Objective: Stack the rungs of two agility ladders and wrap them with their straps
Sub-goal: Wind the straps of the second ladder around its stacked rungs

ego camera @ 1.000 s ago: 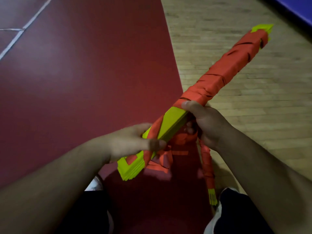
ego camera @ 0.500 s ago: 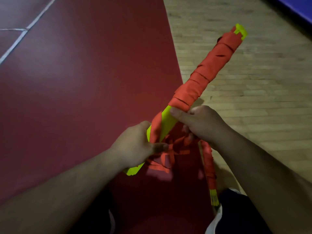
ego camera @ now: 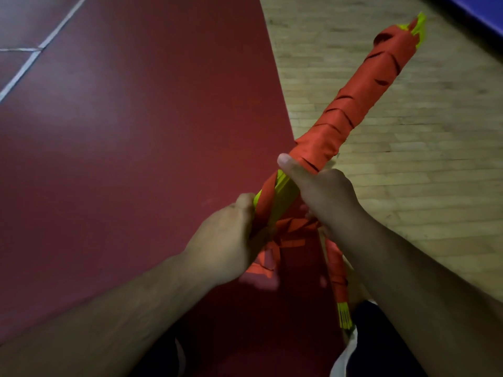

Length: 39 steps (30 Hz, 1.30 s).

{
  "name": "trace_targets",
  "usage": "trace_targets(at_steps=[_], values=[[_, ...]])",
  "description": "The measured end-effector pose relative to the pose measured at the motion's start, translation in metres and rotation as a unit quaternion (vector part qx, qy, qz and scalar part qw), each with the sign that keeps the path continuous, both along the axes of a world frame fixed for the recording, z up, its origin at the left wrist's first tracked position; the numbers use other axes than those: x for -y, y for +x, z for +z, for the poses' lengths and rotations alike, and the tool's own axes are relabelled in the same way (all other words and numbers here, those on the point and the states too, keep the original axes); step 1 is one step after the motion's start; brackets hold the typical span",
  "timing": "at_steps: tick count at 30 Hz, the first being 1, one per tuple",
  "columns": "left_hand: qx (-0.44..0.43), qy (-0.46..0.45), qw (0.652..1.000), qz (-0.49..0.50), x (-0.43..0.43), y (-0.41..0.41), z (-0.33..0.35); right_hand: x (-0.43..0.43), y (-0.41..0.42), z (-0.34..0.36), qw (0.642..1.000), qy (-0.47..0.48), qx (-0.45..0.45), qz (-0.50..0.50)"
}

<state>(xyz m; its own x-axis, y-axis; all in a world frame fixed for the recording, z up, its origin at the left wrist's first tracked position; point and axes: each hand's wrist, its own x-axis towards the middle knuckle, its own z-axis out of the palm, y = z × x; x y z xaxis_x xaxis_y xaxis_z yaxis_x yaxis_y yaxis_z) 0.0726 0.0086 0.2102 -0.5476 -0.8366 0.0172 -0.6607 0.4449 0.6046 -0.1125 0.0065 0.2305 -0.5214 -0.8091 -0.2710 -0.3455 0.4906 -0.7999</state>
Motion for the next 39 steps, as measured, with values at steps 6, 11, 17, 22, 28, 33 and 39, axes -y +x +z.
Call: trace_targets(at_steps=[6, 11, 17, 22, 28, 33, 39], values=[[-0.205, 0.363, 0.908, 0.040, 0.010, 0.000, 0.018, 0.000, -0.003, 0.005, 0.996, -0.038, 0.075, 0.010], [-0.278, 0.613, 0.739, -0.011, 0.011, 0.010, 0.026, -0.002, -0.002, 0.009, 0.973, -0.097, 0.185, 0.099], [-0.240, 0.386, 0.890, -0.009, 0.013, 0.006, 0.020, 0.003, -0.007, 0.019, 0.979, -0.067, 0.113, 0.155], [-0.107, 0.193, 0.974, 0.050, 0.020, 0.012, 0.011, 0.004, -0.015, 0.017, 0.988, -0.043, -0.034, 0.147], [0.032, 0.034, 0.992, 0.121, 0.004, 0.002, 0.001, -0.003, -0.003, 0.013, 0.987, -0.009, -0.087, 0.134], [-0.018, 0.045, 0.997, 0.065, 0.001, -0.001, 0.001, 0.000, -0.004, 0.006, 0.996, -0.054, -0.031, 0.057], [-0.246, 0.424, 0.871, 0.023, 0.012, 0.001, 0.010, -0.001, -0.004, 0.008, 0.991, -0.087, 0.073, 0.068]])
